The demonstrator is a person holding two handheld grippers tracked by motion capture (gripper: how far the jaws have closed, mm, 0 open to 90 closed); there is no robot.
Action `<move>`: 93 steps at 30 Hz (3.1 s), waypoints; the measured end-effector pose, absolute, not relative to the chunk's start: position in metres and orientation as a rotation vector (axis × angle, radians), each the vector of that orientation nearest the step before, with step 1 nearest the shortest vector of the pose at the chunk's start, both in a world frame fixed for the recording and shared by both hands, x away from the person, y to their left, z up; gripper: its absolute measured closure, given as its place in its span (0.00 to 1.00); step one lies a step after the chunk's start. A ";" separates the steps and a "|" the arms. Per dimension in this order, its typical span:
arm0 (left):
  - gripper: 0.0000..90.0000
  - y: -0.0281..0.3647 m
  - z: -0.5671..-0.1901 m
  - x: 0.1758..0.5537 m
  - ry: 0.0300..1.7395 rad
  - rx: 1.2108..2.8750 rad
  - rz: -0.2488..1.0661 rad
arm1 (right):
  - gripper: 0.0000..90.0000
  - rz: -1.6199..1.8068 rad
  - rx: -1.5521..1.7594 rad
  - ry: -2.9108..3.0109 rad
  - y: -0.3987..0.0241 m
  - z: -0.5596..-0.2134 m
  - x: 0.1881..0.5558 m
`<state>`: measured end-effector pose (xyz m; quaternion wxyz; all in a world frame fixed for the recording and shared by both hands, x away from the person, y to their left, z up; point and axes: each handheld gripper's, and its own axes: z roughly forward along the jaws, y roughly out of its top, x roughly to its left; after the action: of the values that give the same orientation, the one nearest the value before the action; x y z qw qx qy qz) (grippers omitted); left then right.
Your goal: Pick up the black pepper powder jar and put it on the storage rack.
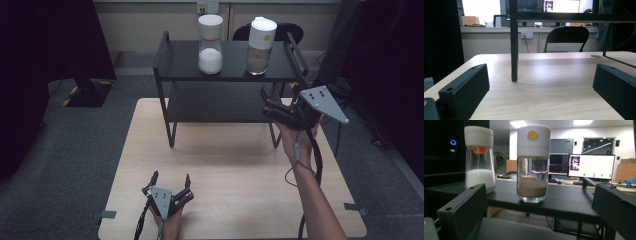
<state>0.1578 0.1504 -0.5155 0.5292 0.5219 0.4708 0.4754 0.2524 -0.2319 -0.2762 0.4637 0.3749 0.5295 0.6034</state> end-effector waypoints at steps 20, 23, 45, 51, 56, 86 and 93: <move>0.00 0.150 -0.516 0.158 1.124 1.246 1.135 | 0.00 1.467 0.977 1.272 -0.246 -0.339 0.210; 0.00 0.150 -0.515 0.158 1.124 1.246 1.135 | 0.00 1.459 0.999 1.271 -0.247 -0.349 0.202; 0.00 0.150 -0.516 0.158 1.124 1.246 1.135 | 0.00 1.360 1.062 1.246 -0.247 -0.423 0.162; 0.00 0.150 -0.516 0.158 1.124 1.246 1.136 | 0.00 1.303 1.135 1.243 -0.248 -0.447 0.156; 0.00 0.149 -0.516 0.158 1.129 1.244 1.140 | 0.00 1.239 1.168 1.223 -0.246 -0.471 0.153; 0.00 0.147 -0.517 0.157 1.148 1.211 1.155 | 0.00 1.190 1.199 1.247 -0.241 -0.503 0.153; 0.00 0.144 -0.516 0.158 1.155 1.226 1.168 | 0.00 1.133 1.182 1.249 -0.234 -0.504 0.150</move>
<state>0.1578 0.1439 -0.5157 0.5193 0.5111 0.4816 0.4870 0.1497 -0.2342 -0.5042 0.5149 0.4920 0.5200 0.4716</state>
